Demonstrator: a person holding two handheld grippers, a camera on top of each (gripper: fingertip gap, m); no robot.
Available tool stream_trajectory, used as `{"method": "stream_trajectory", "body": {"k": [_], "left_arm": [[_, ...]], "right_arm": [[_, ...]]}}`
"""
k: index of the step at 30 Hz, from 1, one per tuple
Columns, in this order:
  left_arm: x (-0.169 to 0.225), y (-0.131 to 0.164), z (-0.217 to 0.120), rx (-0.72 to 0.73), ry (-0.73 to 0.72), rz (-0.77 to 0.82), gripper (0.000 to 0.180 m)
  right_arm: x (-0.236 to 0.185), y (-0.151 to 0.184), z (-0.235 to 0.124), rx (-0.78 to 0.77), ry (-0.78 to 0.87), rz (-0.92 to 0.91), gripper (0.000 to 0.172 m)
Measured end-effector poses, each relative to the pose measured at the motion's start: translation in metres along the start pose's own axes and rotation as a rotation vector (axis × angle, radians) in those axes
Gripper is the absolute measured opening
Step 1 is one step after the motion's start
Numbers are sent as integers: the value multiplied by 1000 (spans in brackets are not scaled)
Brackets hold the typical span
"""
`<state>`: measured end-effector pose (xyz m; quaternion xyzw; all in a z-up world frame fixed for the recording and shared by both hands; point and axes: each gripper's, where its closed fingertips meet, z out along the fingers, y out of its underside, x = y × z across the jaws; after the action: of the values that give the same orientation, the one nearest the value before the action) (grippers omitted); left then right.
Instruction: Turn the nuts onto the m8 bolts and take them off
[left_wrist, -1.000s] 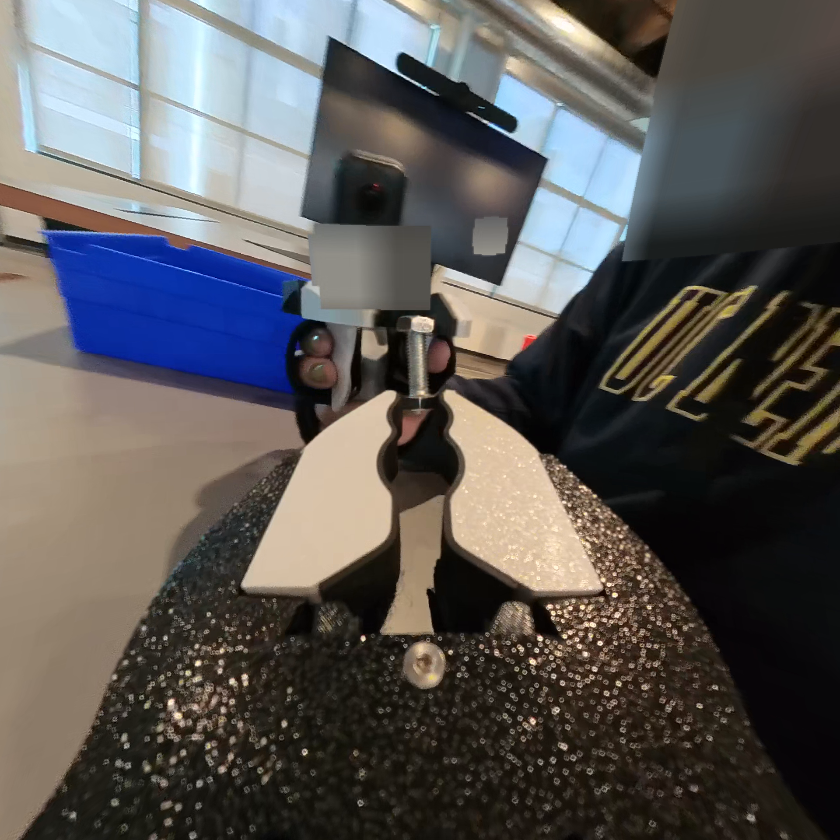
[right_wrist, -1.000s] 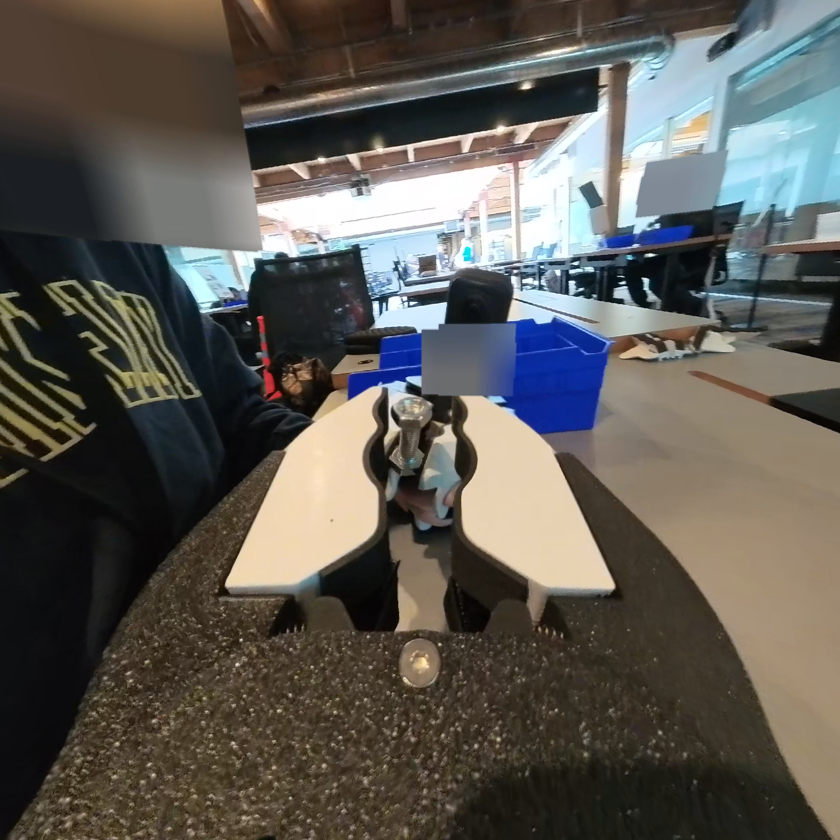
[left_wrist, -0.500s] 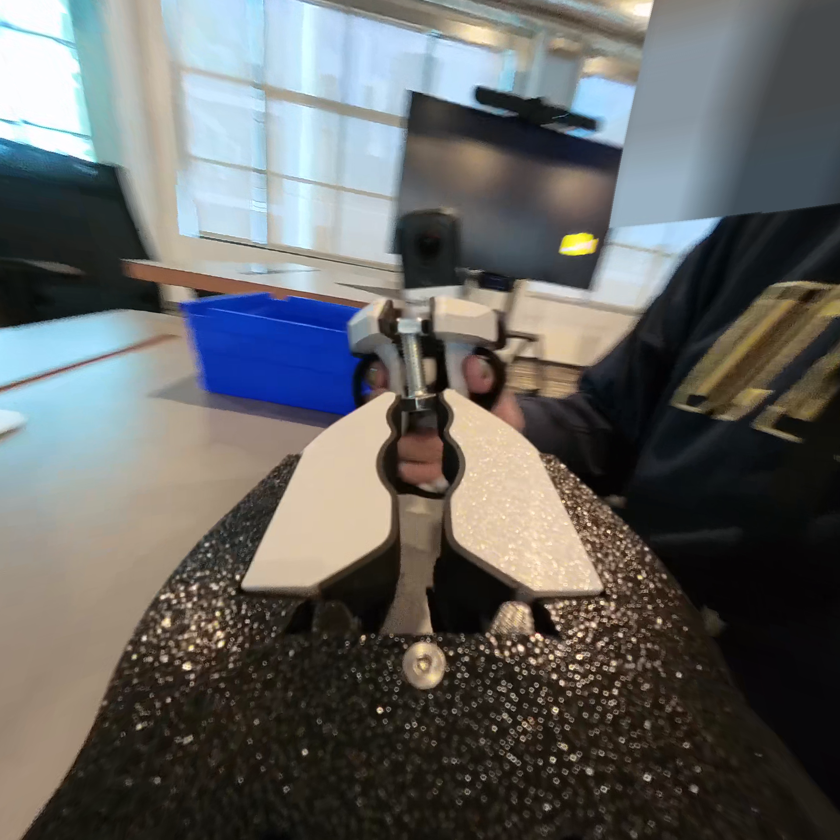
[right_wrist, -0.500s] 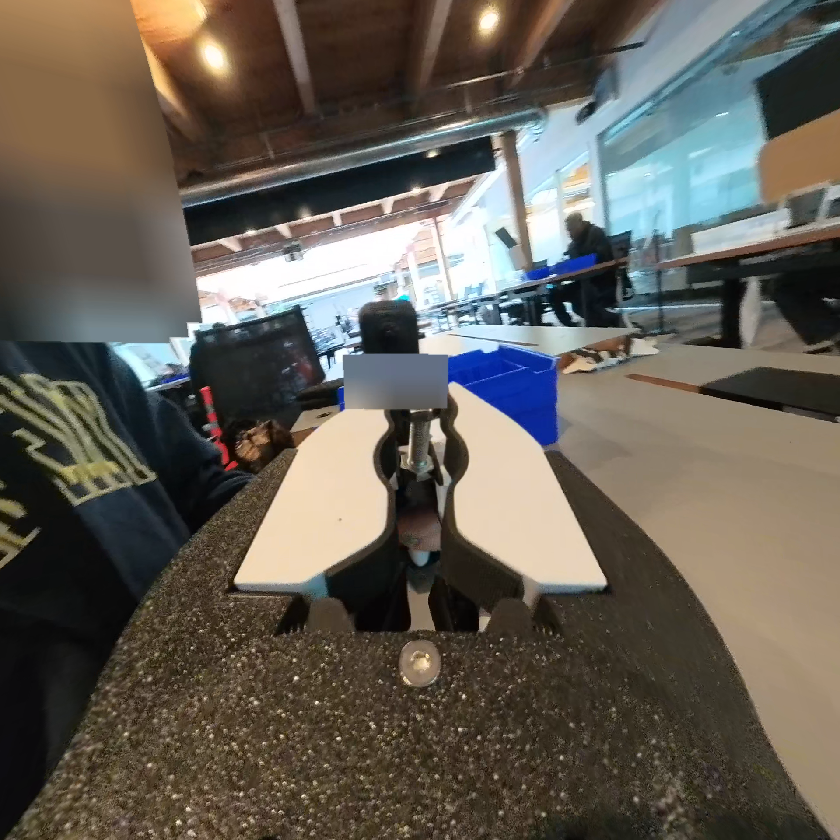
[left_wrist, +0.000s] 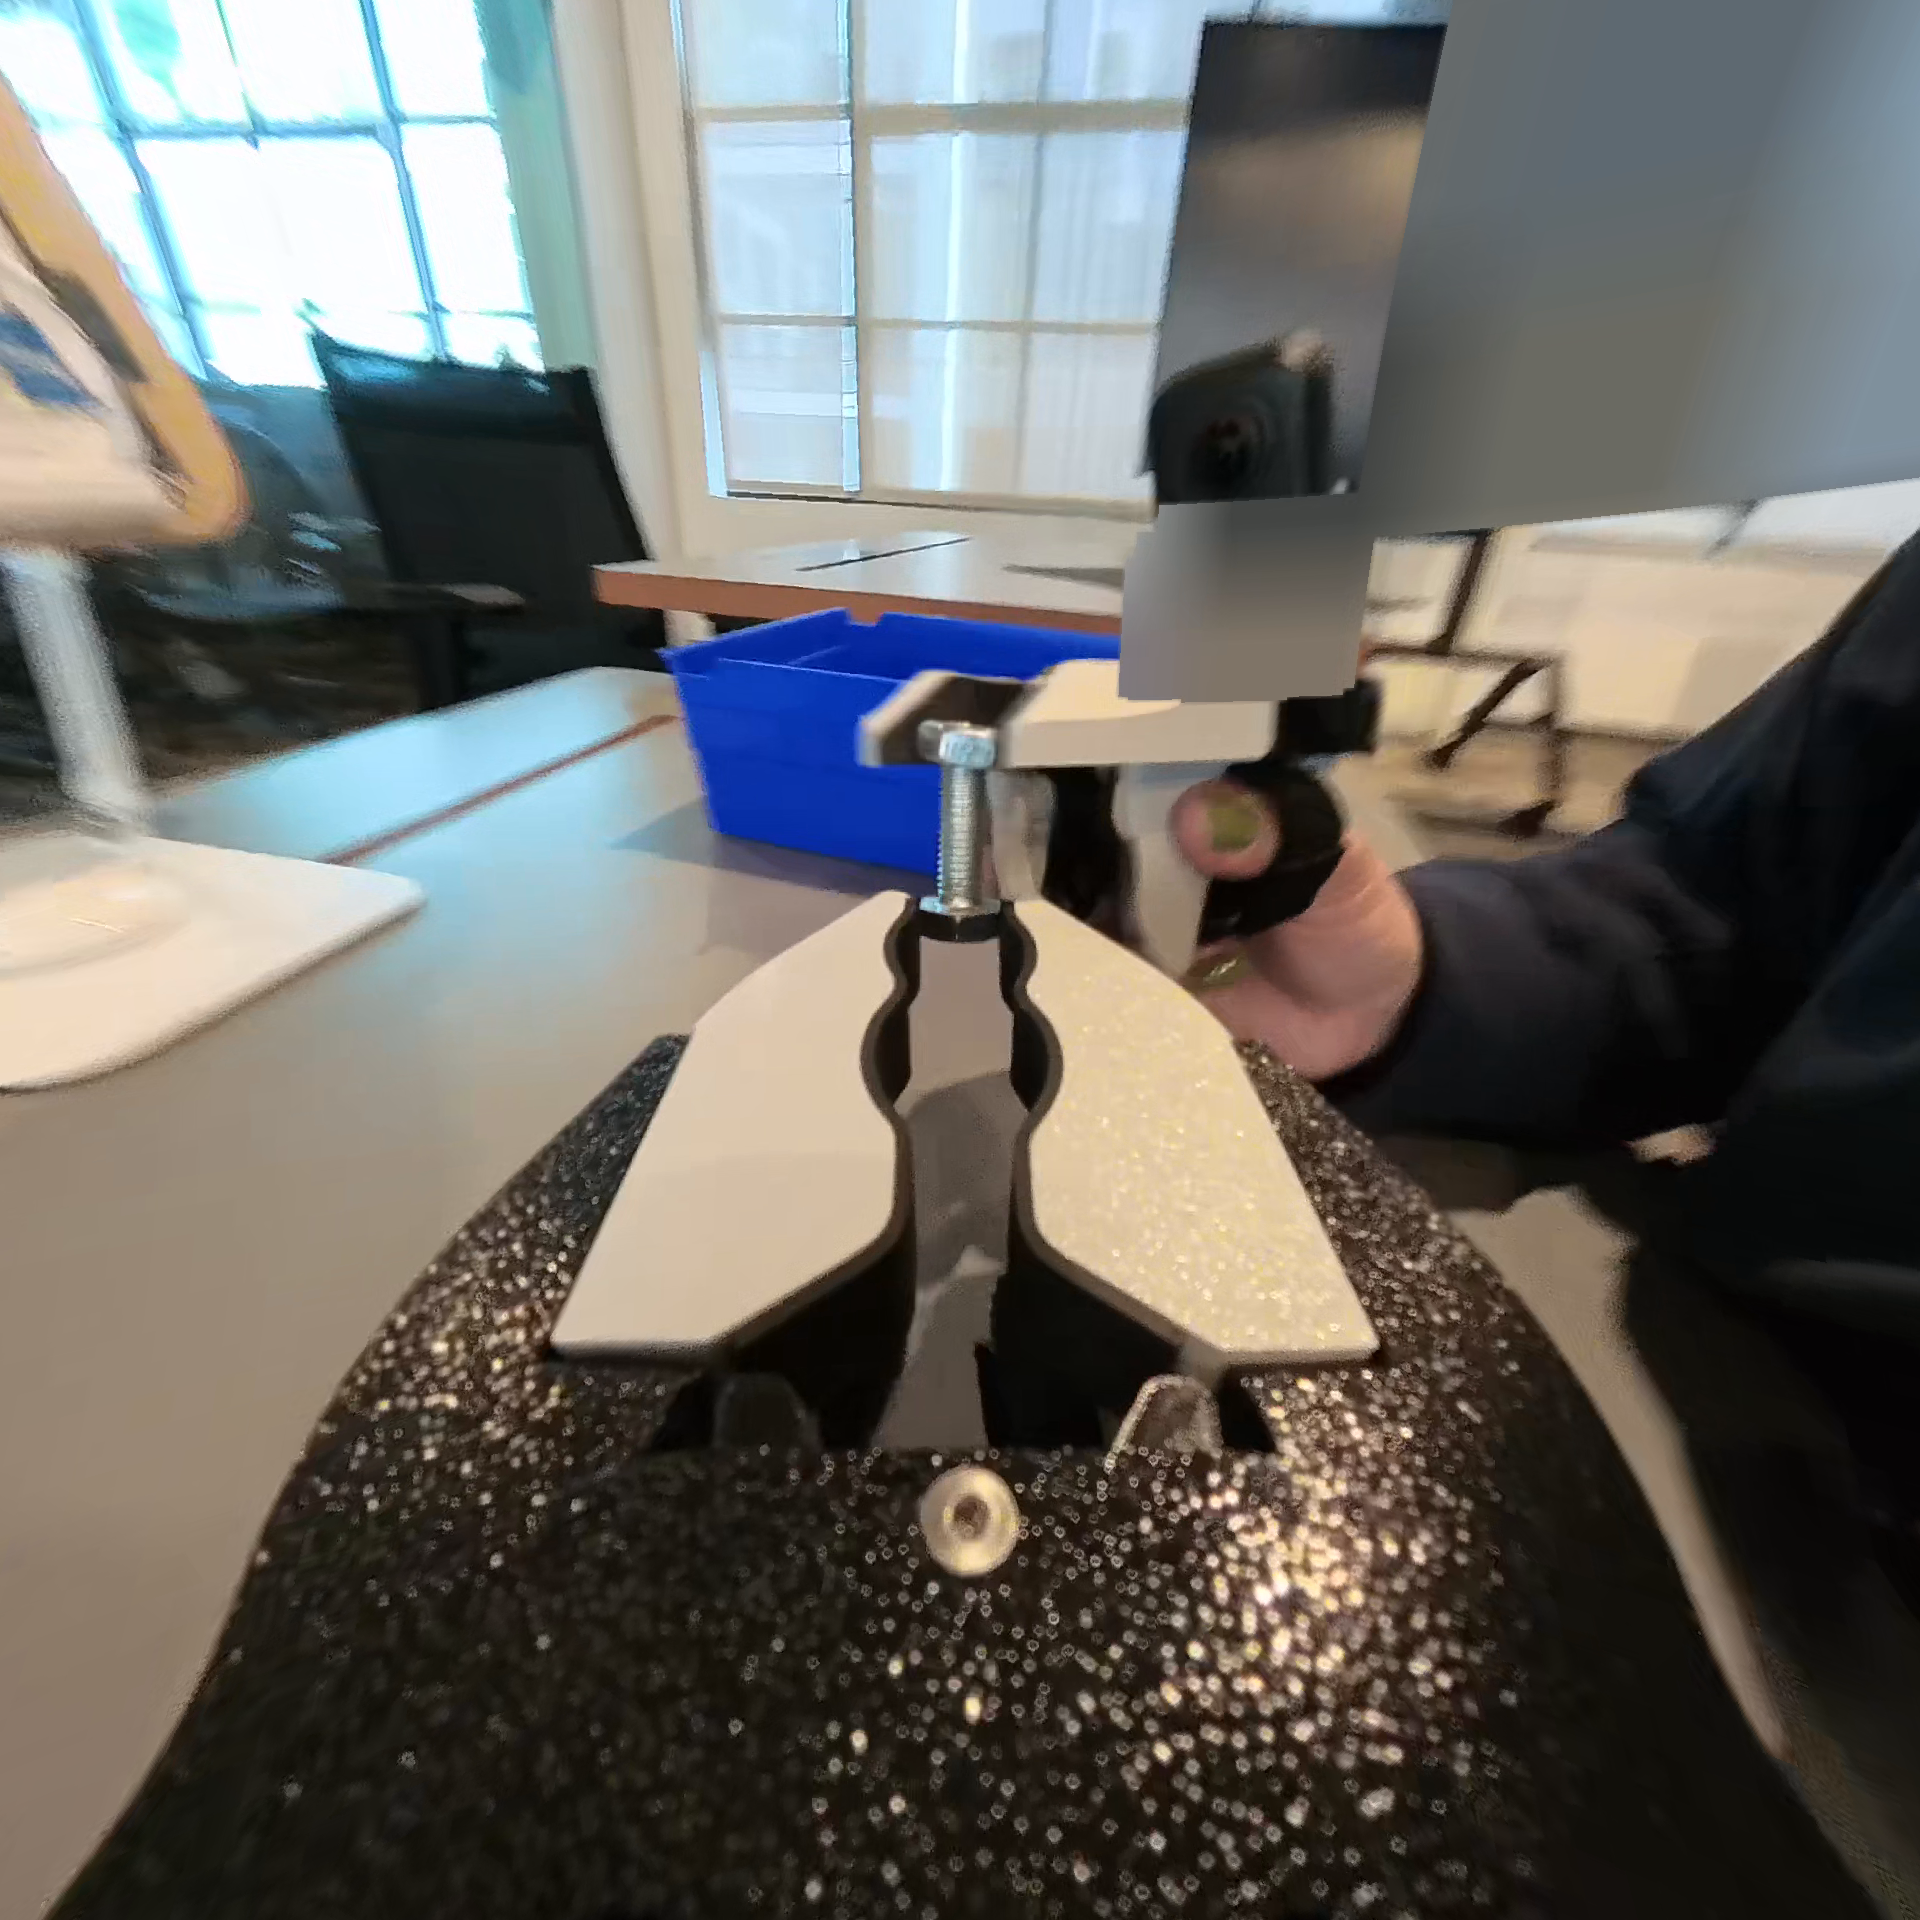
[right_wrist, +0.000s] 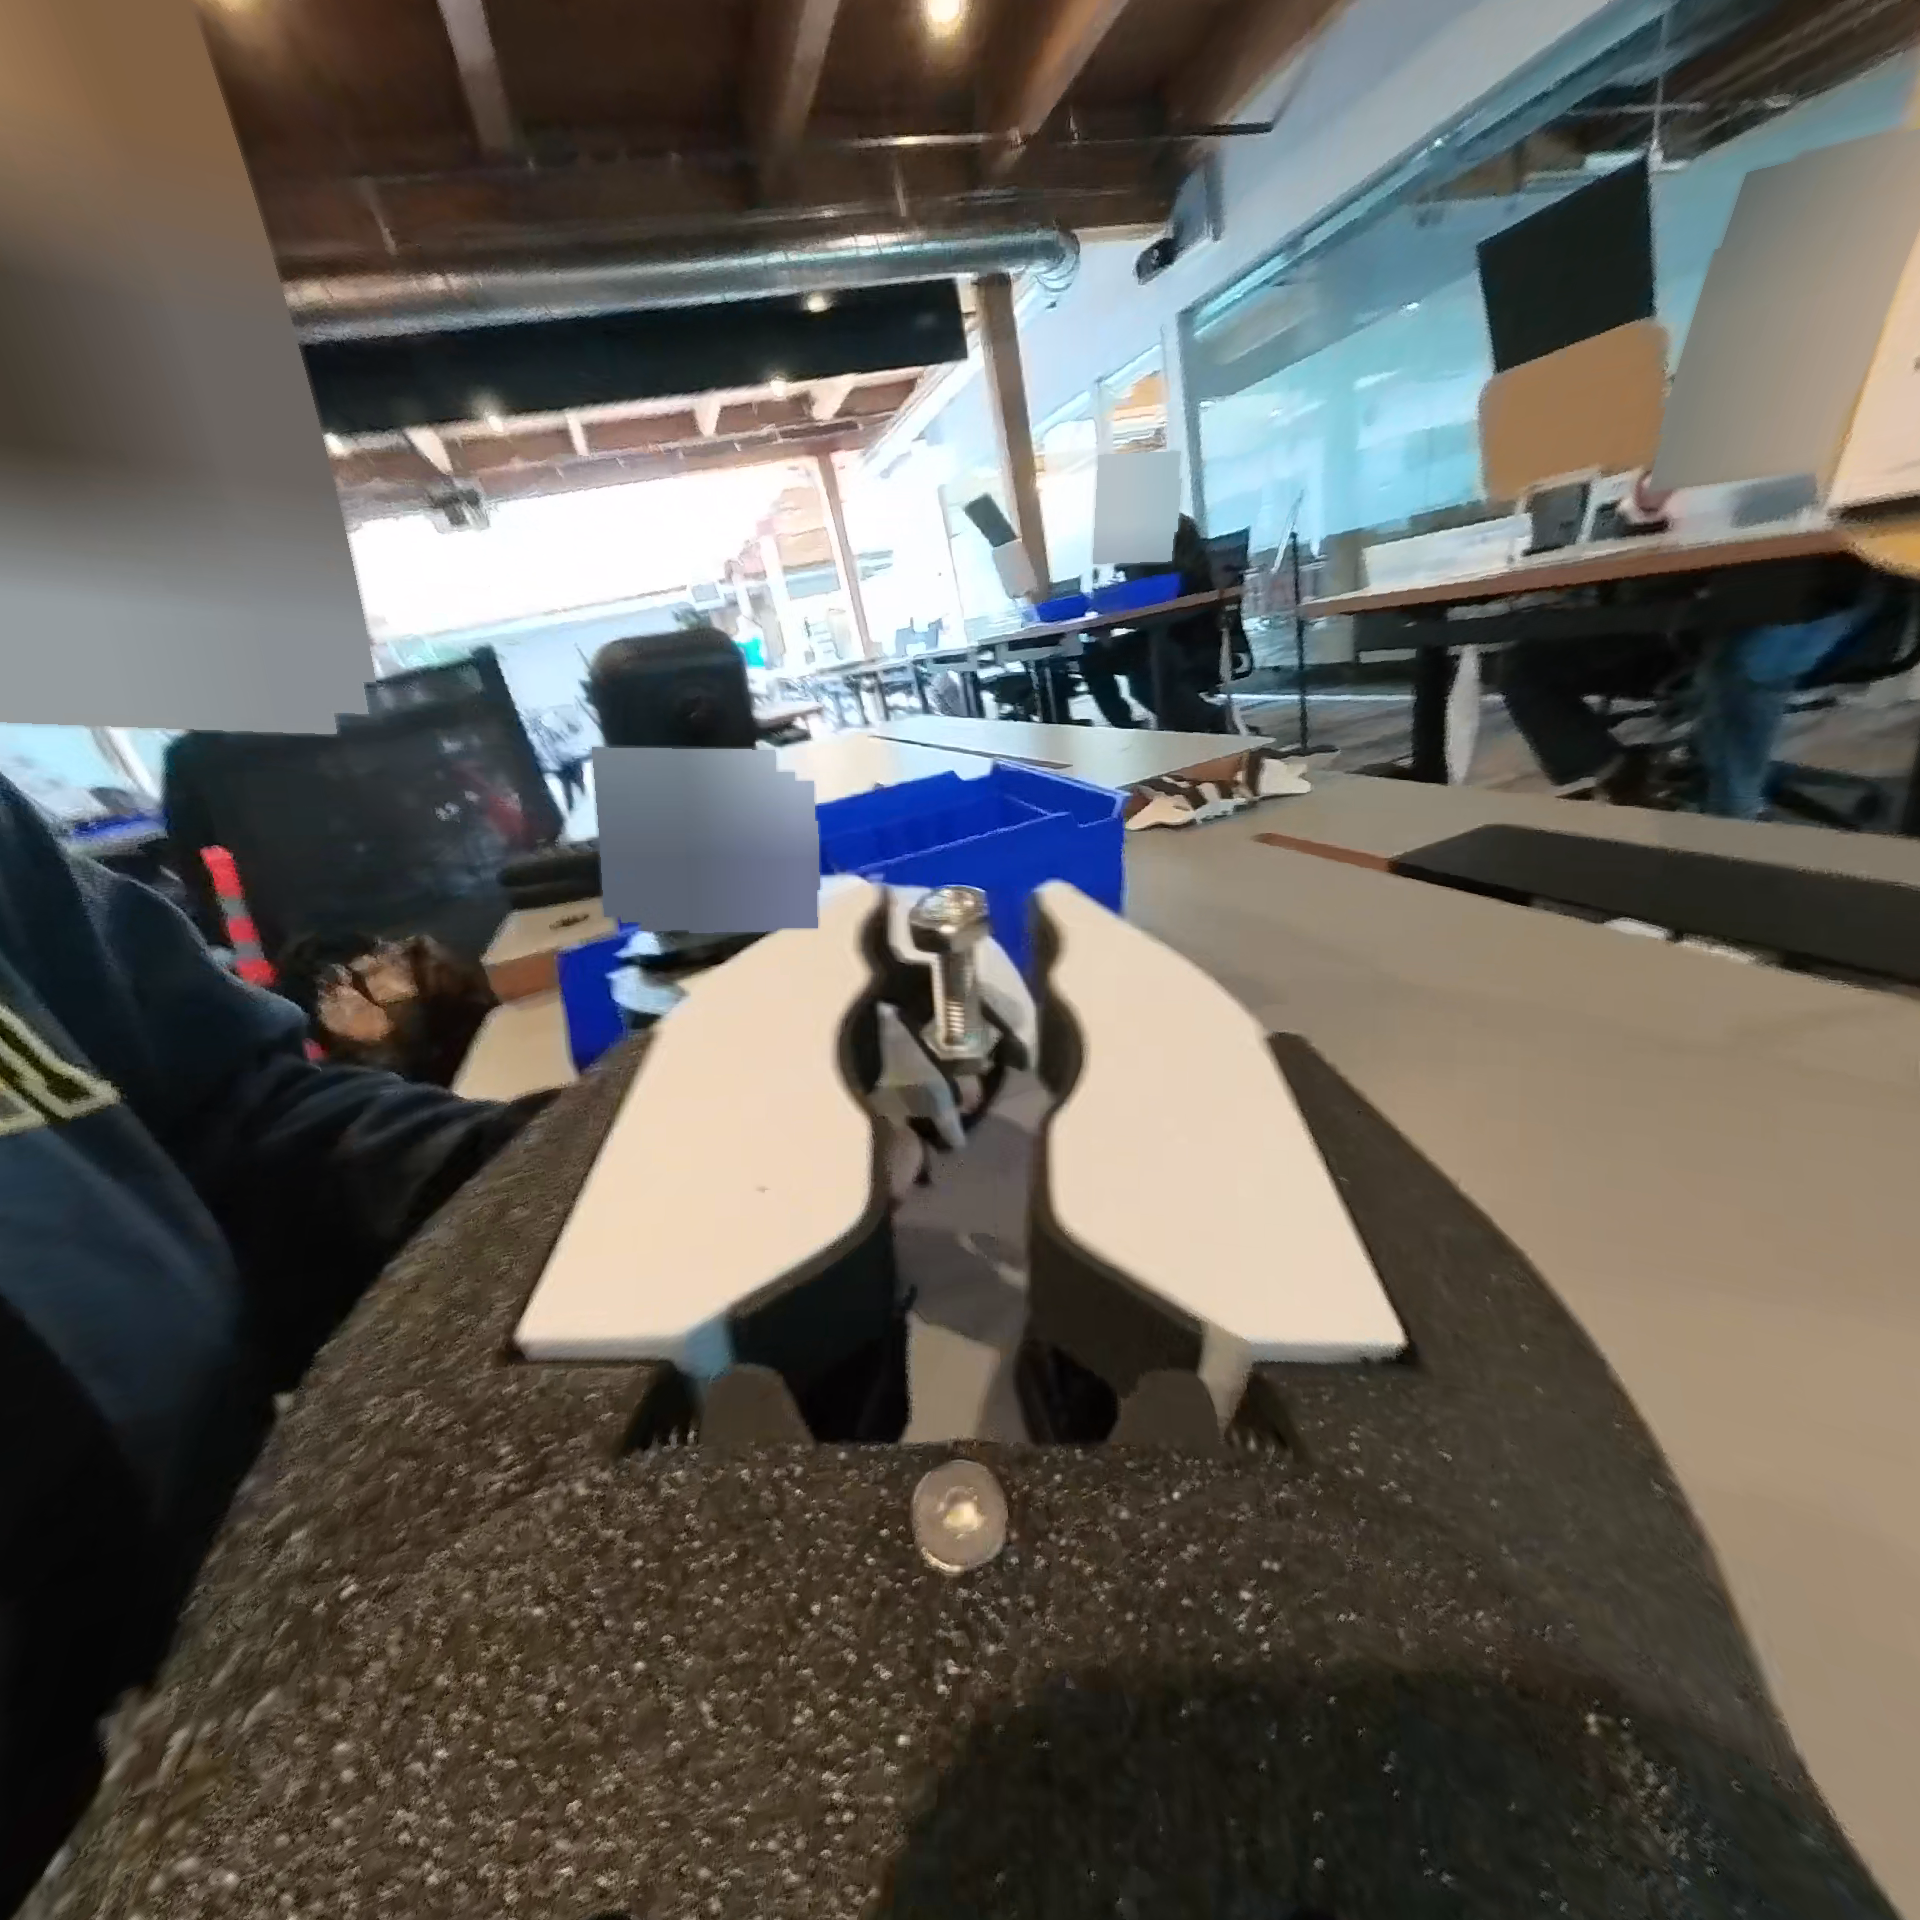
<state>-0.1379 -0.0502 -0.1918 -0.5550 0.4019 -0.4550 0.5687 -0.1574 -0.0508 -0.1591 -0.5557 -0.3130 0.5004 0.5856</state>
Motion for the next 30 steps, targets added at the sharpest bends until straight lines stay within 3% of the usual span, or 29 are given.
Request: {"method": "stream_trajectory", "body": {"k": [2, 6, 13, 20, 22, 30], "left_arm": [[-4, -1, -3, -16, -37, 76, 14], [-9, 3, -6, -96, -117, 242, 14], [-4, 3, -5, -114, -104, 257, 14], [22, -3, -12, -59, 175, 105, 13], [24, -2, -11, -52, 207, 72, 13], [5, 2, -2, -59, -28, 118, 14]], "right_arm": [[-1, 0, 1, -33, -8, -56, 34], [-5, 4, 2, -98, 18, -181, 27], [-2, 11, 4, -152, 36, -221, 15], [-26, 10, -2, -157, -242, -160, 16], [-26, 10, -3, -156, -255, -144, 16], [-2, 8, 3, -67, -13, -57, 16]]}}
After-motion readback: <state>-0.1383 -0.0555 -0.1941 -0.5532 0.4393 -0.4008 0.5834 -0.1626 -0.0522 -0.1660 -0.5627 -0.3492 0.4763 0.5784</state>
